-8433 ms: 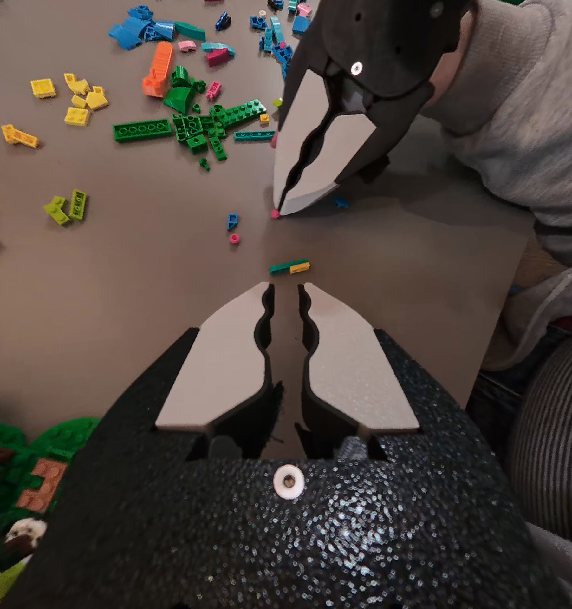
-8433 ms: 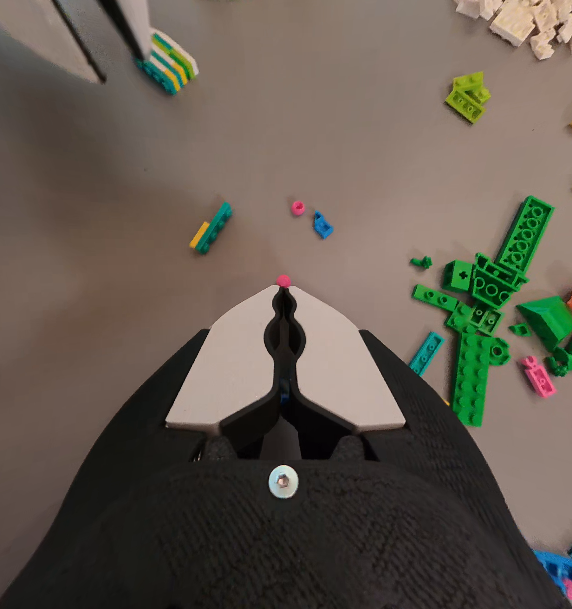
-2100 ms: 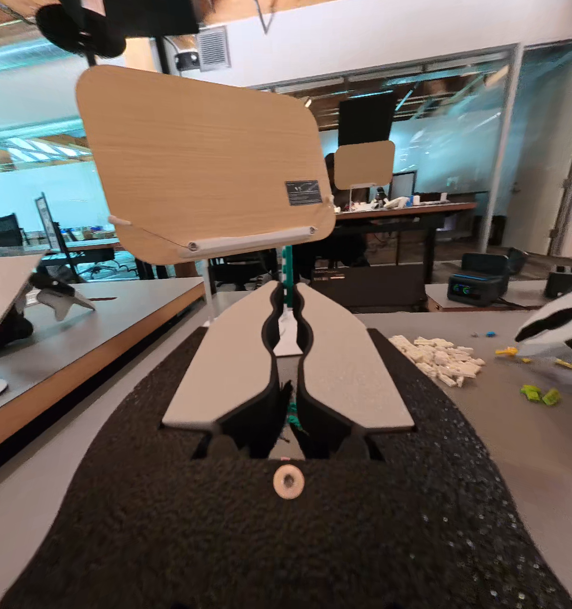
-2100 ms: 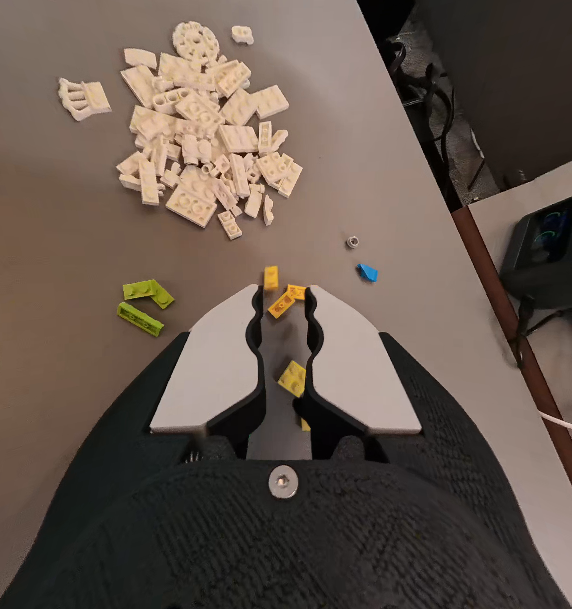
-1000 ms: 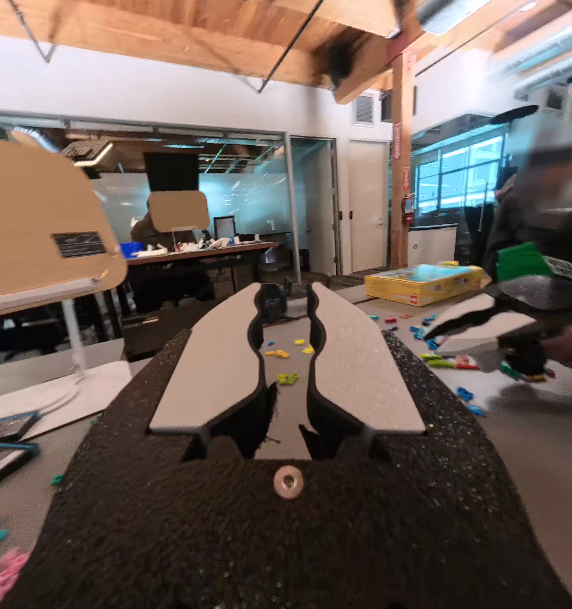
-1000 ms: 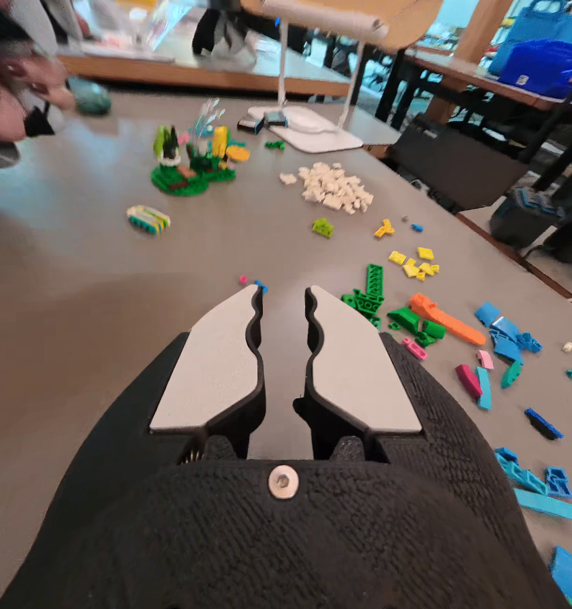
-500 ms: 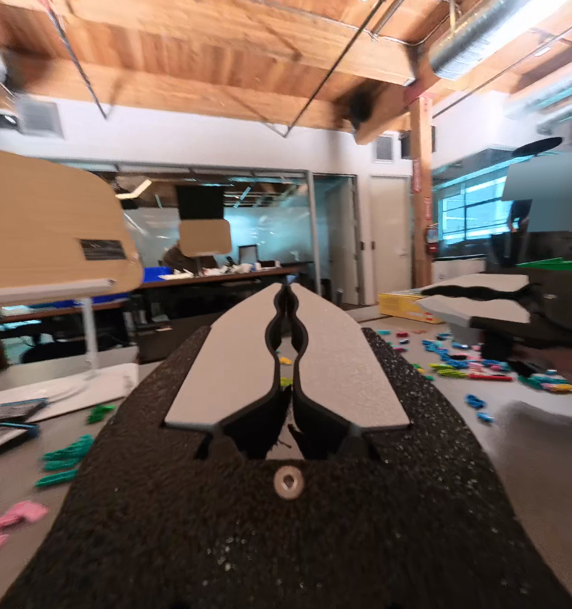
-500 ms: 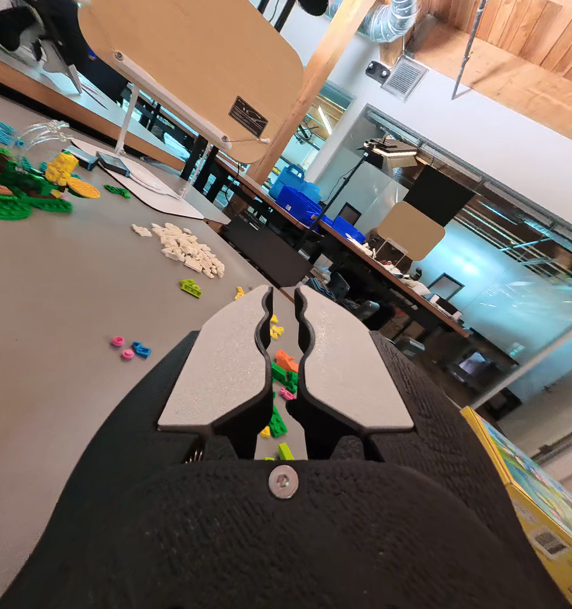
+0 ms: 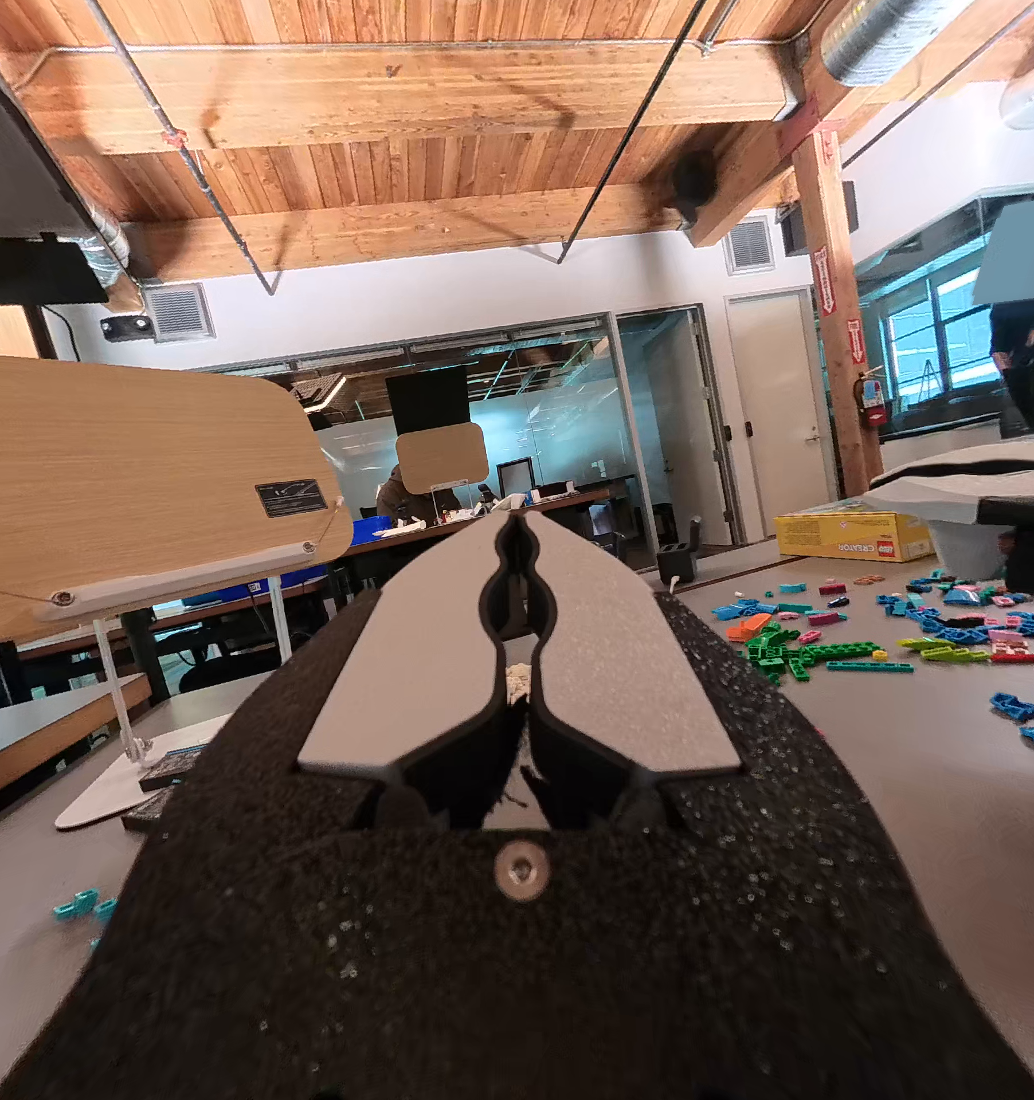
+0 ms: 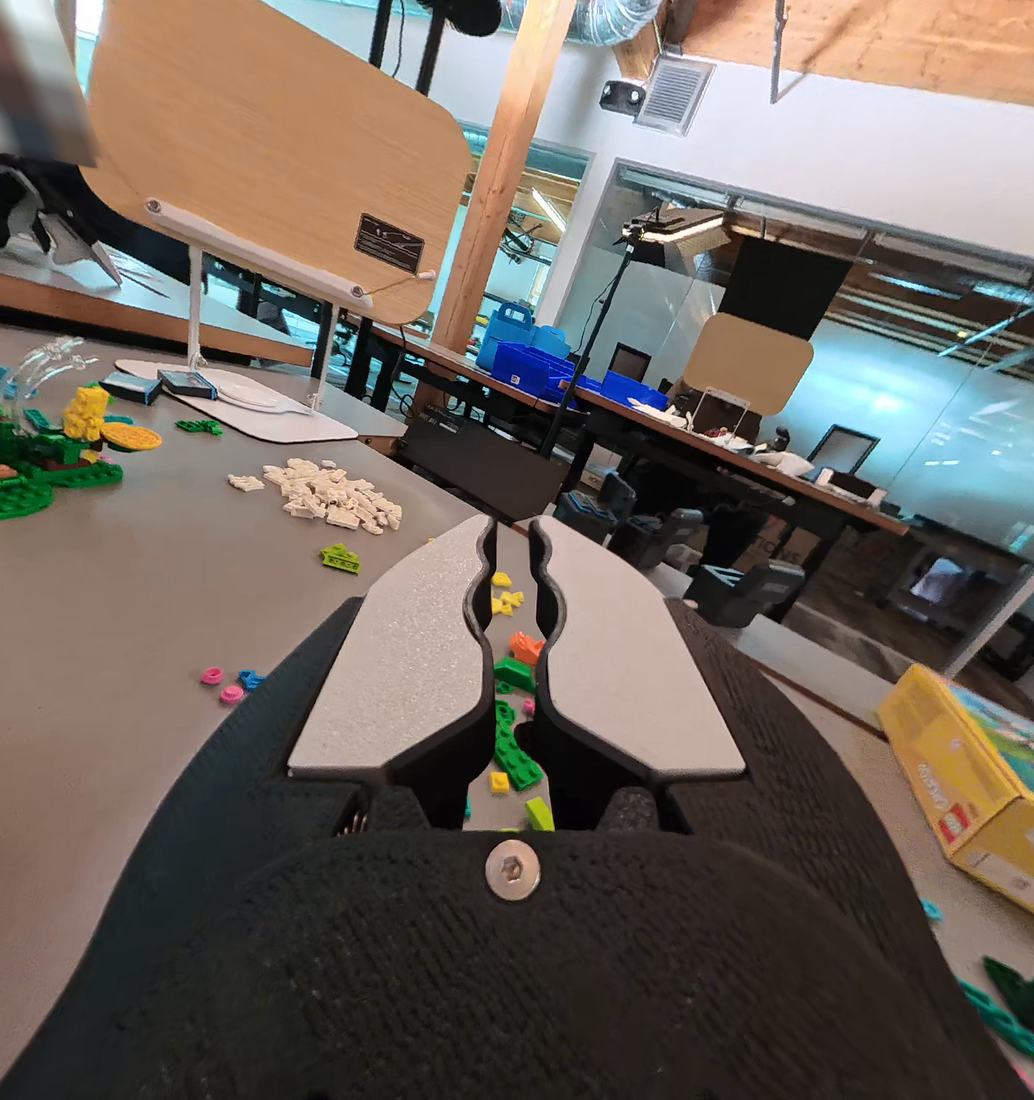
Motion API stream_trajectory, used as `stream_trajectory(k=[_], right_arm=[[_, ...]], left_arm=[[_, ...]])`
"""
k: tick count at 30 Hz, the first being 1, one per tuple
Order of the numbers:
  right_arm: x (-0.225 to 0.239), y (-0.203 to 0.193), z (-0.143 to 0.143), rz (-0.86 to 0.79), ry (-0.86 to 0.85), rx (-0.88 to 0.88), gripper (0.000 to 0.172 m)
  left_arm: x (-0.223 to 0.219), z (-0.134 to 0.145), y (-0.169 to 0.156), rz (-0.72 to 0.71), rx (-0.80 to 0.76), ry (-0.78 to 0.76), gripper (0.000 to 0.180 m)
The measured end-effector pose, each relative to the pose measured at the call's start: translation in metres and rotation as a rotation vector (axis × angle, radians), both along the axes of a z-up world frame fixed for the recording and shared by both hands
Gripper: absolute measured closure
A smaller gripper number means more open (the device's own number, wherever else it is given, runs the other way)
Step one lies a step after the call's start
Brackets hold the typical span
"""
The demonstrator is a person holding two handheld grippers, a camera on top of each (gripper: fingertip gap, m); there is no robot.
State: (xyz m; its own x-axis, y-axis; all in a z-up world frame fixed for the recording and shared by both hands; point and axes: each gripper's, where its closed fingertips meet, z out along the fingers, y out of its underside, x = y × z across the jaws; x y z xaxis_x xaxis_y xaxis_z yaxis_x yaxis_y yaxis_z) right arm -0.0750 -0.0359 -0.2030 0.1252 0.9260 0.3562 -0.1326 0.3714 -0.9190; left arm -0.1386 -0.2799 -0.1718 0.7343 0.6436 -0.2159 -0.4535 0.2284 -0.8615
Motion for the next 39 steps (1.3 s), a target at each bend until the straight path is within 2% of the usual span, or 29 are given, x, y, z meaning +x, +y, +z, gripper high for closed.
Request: stream_trajectory(k=[8,9,11,14,17,24,29,31,34,36,39], right_arm=[[-0.001,0.001,-0.003,0.016,-0.011,-0.04,0.163],[-0.001,0.0,-0.003,0.019,-0.012,-0.032,0.163],[-0.001,-0.003,-0.003,0.024,-0.011,-0.013,0.163],[-0.001,-0.005,-0.001,0.031,-0.006,0.003,0.163],[-0.001,-0.006,0.001,0.034,-0.001,0.006,0.163],[0.0,-0.008,0.002,0.041,-0.001,0.01,0.163],[-0.001,-0.013,0.002,0.06,-0.004,0.008,0.163],[-0.001,-0.019,0.002,0.096,-0.007,-0.003,0.163],[0.008,-0.057,0.007,0.352,-0.008,-0.082,0.16],[0.011,-0.078,0.01,0.479,-0.048,-0.198,0.158],[0.011,-0.103,0.005,0.612,-0.144,-0.367,0.153]], left_arm=[[0.0,-0.009,0.01,-0.053,-0.057,-0.045,0.18],[0.002,-0.017,0.019,-0.112,-0.131,-0.069,0.18],[0.012,-0.046,0.043,-0.297,-0.393,-0.165,0.18],[0.016,-0.088,0.053,-0.406,-0.728,-0.388,0.149],[0.017,-0.115,0.046,-0.378,-0.95,-0.507,0.117],[0.026,-0.147,0.028,-0.374,-1.156,-0.69,0.13],[0.023,-0.161,0.021,-0.345,-1.207,-0.764,0.132],[0.021,-0.163,0.02,-0.33,-1.207,-0.768,0.137],[0.02,-0.162,0.022,-0.324,-1.187,-0.786,0.157],[0.02,-0.16,0.029,-0.326,-1.152,-0.777,0.157],[0.022,-0.137,0.056,-0.346,-0.976,-0.625,0.157]])
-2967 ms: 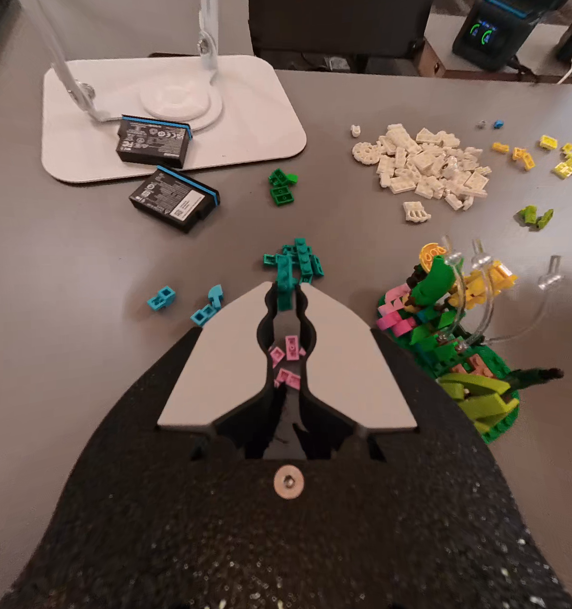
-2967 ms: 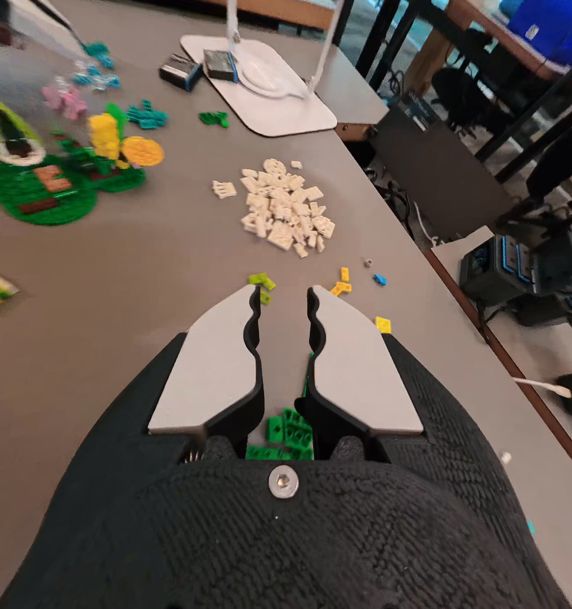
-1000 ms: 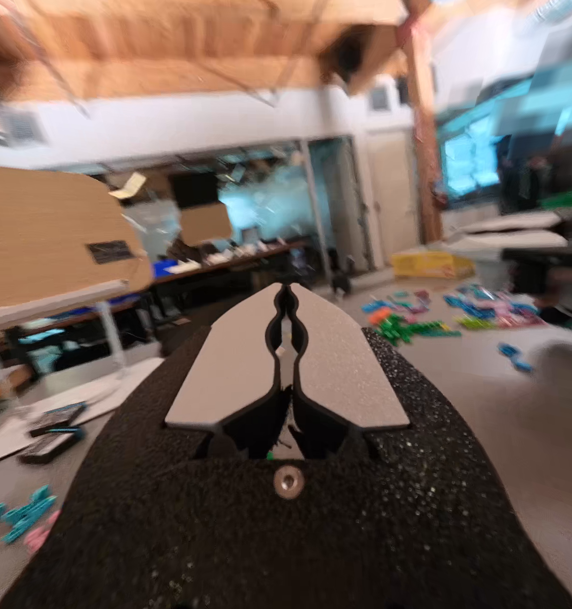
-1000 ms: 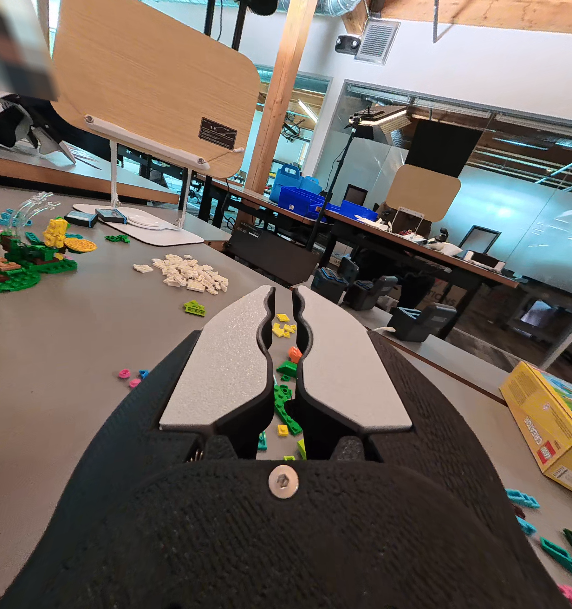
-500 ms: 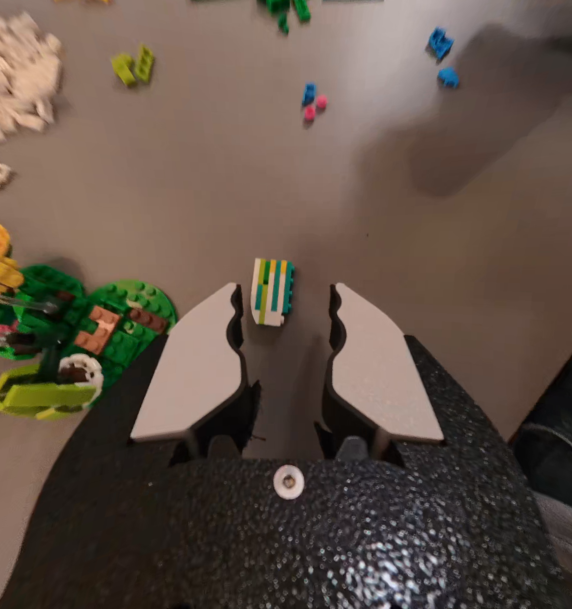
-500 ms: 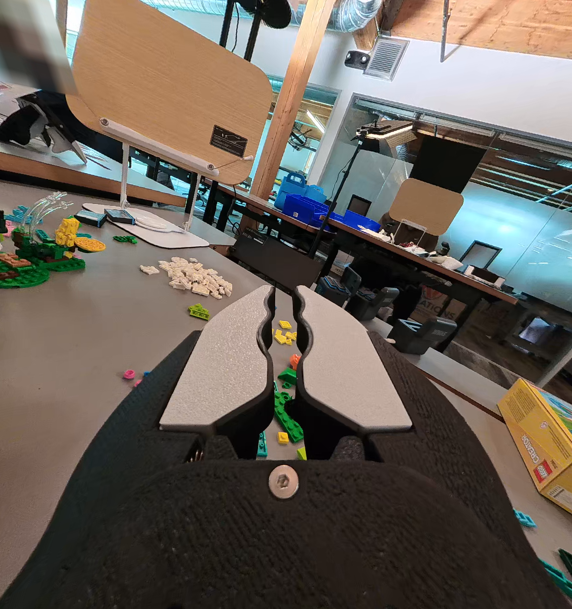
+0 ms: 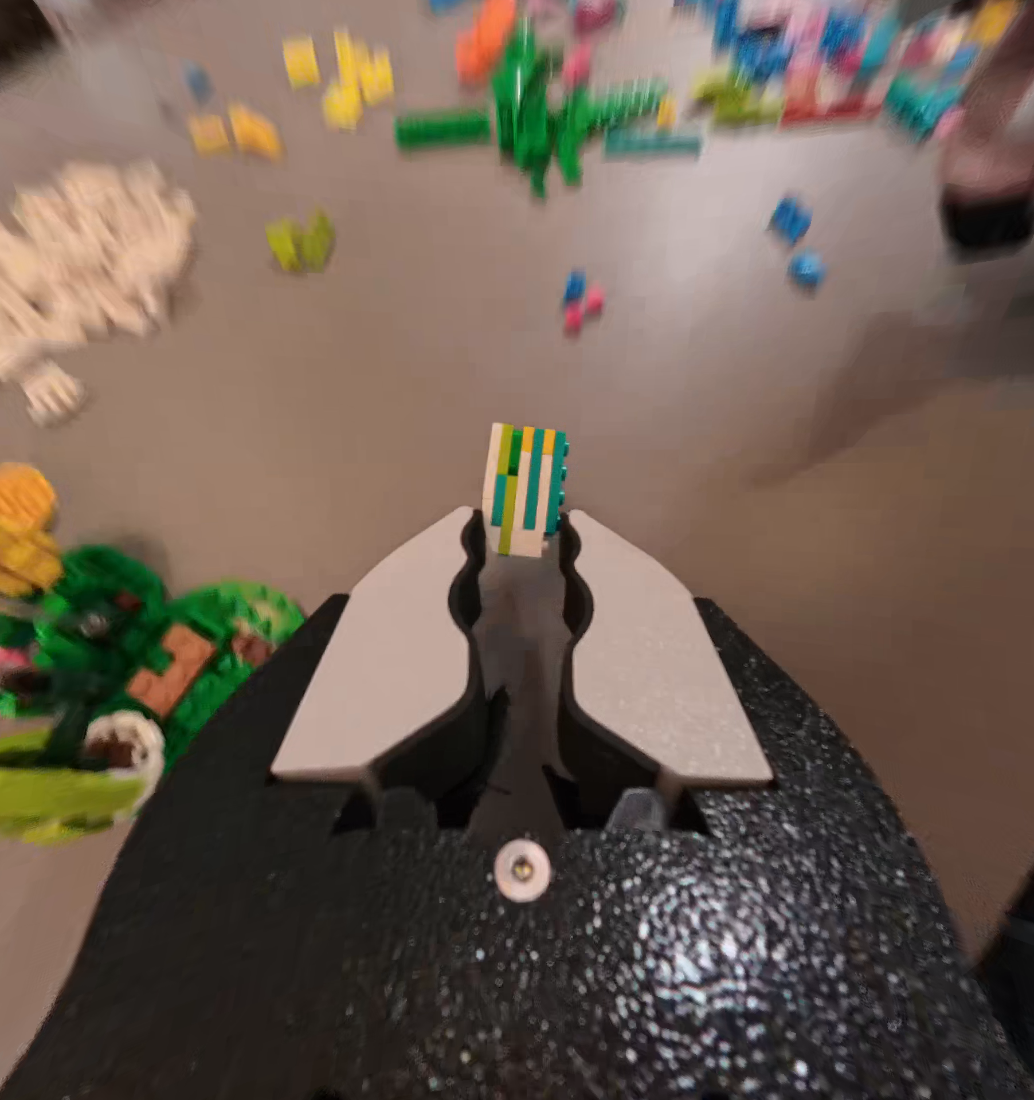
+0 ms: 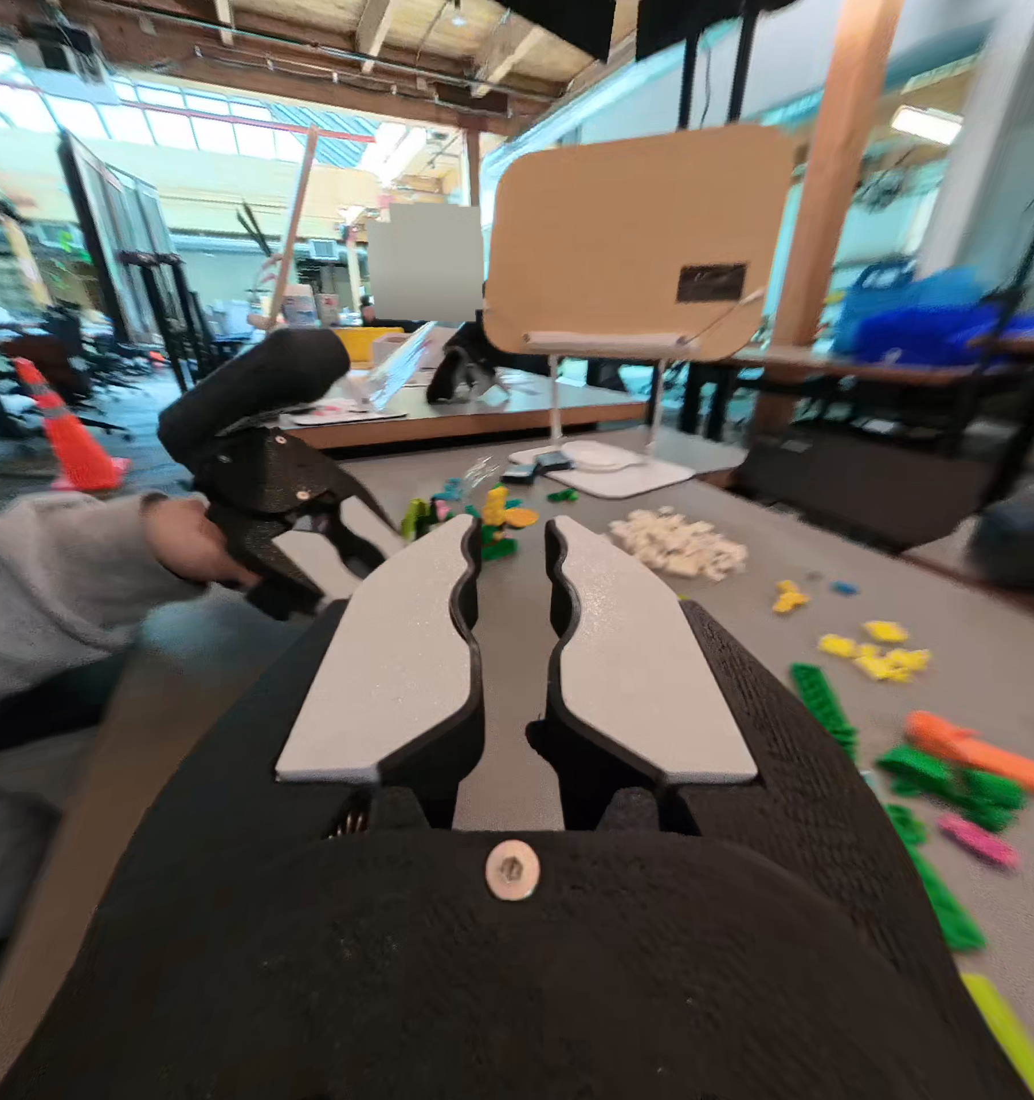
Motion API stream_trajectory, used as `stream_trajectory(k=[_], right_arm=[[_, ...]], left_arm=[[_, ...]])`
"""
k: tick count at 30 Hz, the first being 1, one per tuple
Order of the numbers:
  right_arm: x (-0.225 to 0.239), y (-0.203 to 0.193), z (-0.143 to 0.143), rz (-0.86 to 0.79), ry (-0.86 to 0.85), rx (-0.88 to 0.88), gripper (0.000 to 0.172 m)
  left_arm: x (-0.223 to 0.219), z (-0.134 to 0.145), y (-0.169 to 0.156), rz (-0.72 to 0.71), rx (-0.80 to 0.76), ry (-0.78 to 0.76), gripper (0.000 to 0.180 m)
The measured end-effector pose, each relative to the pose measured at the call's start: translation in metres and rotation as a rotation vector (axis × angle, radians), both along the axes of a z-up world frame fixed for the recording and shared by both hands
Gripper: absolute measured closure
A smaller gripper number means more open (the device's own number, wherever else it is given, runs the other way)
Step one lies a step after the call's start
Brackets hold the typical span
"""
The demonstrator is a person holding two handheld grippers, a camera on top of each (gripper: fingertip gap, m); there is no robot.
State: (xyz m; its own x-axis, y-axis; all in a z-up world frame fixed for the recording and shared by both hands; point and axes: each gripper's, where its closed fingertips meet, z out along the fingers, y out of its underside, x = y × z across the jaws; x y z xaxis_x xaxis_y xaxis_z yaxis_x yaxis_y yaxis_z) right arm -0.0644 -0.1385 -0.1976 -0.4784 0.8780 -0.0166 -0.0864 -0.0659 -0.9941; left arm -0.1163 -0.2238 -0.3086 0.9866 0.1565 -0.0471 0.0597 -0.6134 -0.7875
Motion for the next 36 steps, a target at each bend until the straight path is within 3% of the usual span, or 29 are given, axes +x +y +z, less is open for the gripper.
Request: stream_trajectory(k=[4,8,14,15,17,19,20,24,25,27,36], right_arm=[[-0.009,-0.013,-0.027,0.108,-0.236,-0.147,0.141],[-0.008,-0.022,-0.03,0.214,-0.322,-0.293,0.137],[-0.002,-0.032,-0.034,0.271,-0.346,-0.259,0.148],[0.0,-0.033,-0.034,0.285,-0.346,-0.236,0.16],[0.004,-0.034,-0.039,0.3,-0.355,-0.158,0.165],[0.01,-0.035,-0.045,0.334,-0.374,-0.068,0.165],[0.014,-0.037,-0.048,0.359,-0.386,-0.034,0.165],[0.027,-0.046,-0.056,0.45,-0.42,0.031,0.165],[0.029,-0.049,-0.057,0.467,-0.426,0.039,0.165],[0.029,-0.051,-0.058,0.468,-0.415,0.046,0.165],[0.024,-0.046,-0.018,0.425,-0.229,-0.135,0.161]], left_arm=[[0.015,0.056,0.027,-0.014,0.334,0.288,0.157],[0.038,0.068,0.038,-0.061,0.413,0.441,0.157],[0.053,0.07,0.046,-0.113,0.435,0.486,0.157],[0.054,0.067,0.047,-0.121,0.425,0.468,0.157],[0.059,0.063,0.048,-0.173,0.418,0.384,0.154],[0.064,0.063,0.047,-0.22,0.427,0.232,0.136],[0.068,0.062,0.046,-0.255,0.424,0.143,0.135],[0.083,0.043,0.041,-0.382,0.328,-0.125,0.152],[0.086,0.041,0.04,-0.398,0.329,-0.157,0.165],[0.085,0.041,0.041,-0.39,0.349,-0.172,0.169],[0.086,0.086,0.043,-0.357,0.669,-0.445,0.173]])
